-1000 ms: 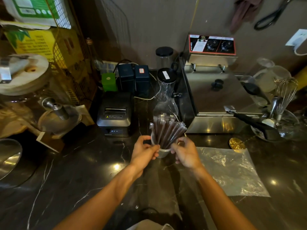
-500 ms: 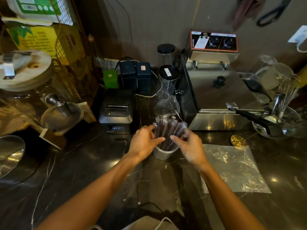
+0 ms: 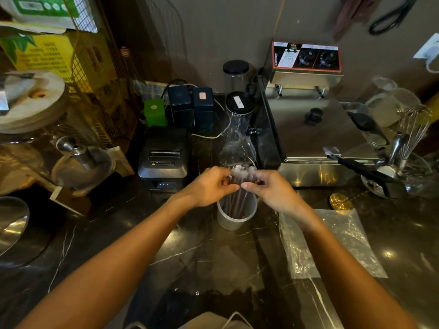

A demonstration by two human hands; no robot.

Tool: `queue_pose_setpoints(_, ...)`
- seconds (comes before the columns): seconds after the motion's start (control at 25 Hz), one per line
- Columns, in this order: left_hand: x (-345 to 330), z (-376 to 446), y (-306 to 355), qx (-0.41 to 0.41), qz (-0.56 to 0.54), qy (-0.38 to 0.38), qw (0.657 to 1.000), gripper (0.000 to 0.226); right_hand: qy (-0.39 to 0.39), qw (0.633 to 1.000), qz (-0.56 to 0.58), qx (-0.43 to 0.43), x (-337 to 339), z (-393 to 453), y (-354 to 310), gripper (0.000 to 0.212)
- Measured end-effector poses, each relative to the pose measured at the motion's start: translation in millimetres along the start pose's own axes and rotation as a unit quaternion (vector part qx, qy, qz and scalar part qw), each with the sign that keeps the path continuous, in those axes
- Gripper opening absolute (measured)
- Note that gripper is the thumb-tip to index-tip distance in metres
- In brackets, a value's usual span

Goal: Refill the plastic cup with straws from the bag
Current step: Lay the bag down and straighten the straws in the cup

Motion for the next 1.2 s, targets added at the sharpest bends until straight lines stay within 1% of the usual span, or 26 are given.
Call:
queue_pose_setpoints(0.12, 9.0, 4.2, -0.2, 0.011, 0.039, -0.041, 0.998, 0.006, -0.041, 0.998, -0.045, -0.016, 7.6, 4.4, -4.1, 0.013)
queue_pose_setpoints(0.2, 1.8, 5.4, -8.8, 0.025, 0.041, -0.049, 0.998, 0.01, -0.021, 0.998, -0.053, -0.025, 1.3, 3.1, -0.5, 0.014)
queue_pose_setpoints(0.24, -3.7, 4.5, -14.3, 0.032, 0.029, -0.029, 0.999, 0.011, 0.0, 0.998, -0.049, -0.031, -2.5, 0.4, 1.0, 0.016)
queue_pose_setpoints(0.36, -14.7, -2.7, -25.8, 0.045, -0.052, 0.08, 0.994, 0.02, 0.067, 0.995, -0.021, -0.064, -9.2, -5.2, 10.4, 0.019)
queue_pose_setpoints(0.44, -18.8, -5.5, -29.2, 0.048, -0.078, 0.119, 0.989, 0.015, 0.097, 0.992, -0.018, -0.073, -10.7, -8.5, 16.3, 0.021)
queue_pose_setpoints(0.52, -20.9, -7.1, -28.6, 0.043, -0.079, 0.129, 0.987, 0.007, 0.111, 0.991, -0.005, -0.08, -11.0, -10.8, 17.9, 0.021)
queue_pose_setpoints(0.6, -21.2, -8.1, -27.2, 0.034, -0.082, 0.132, 0.987, 0.007, 0.104, 0.991, 0.008, -0.086, -11.4, -11.9, 18.1, 0.019)
queue_pose_setpoints(0.76, -19.5, -12.1, -24.9, 0.022, -0.094, 0.134, 0.986, 0.007, 0.096, 0.99, 0.022, -0.098, -11.8, -12.9, 22.4, 0.025)
queue_pose_setpoints(0.88, -17.1, -15.9, -23.1, 0.004, -0.125, 0.135, 0.983, 0.005, 0.099, 0.99, 0.008, -0.105, -12.4, -17.1, 23.6, 0.034)
queue_pose_setpoints(1.0, -12.2, -22.3, -19.1, -0.002, -0.131, 0.145, 0.981, 0.005, 0.109, 0.988, -0.003, -0.109, -9.8, -20.9, 23.9, 0.051)
queue_pose_setpoints(1.08, -3.5, -28.1, -12.7, -0.01, -0.139, 0.156, 0.978, 0.005, 0.129, 0.986, 0.006, -0.107, -8.1, -24.8, 21.7, 0.058)
queue_pose_setpoints(1.16, 9.3, -33.3, -5.6, -0.027, -0.155, 0.175, 0.972, 0.005, 0.172, 0.981, -0.007, -0.088, -9.2, -30.8, 18.8, 0.056)
queue_pose_setpoints(1.2, 16.8, -35.8, -1.3, -0.035, -0.165, 0.188, 0.968, 0.004, 0.197, 0.978, -0.019, -0.068, -10.7, -33.4, 17.8, 0.051)
Point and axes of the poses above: each hand's wrist, its own z-axis towards the middle knuckle, its own x-axis out of the back of the hand, y = z × x, the point moved 3 cm from there along z, towards the middle knuckle, and after that the axes turned 14 degrees about -y, right-handed, at the moved point
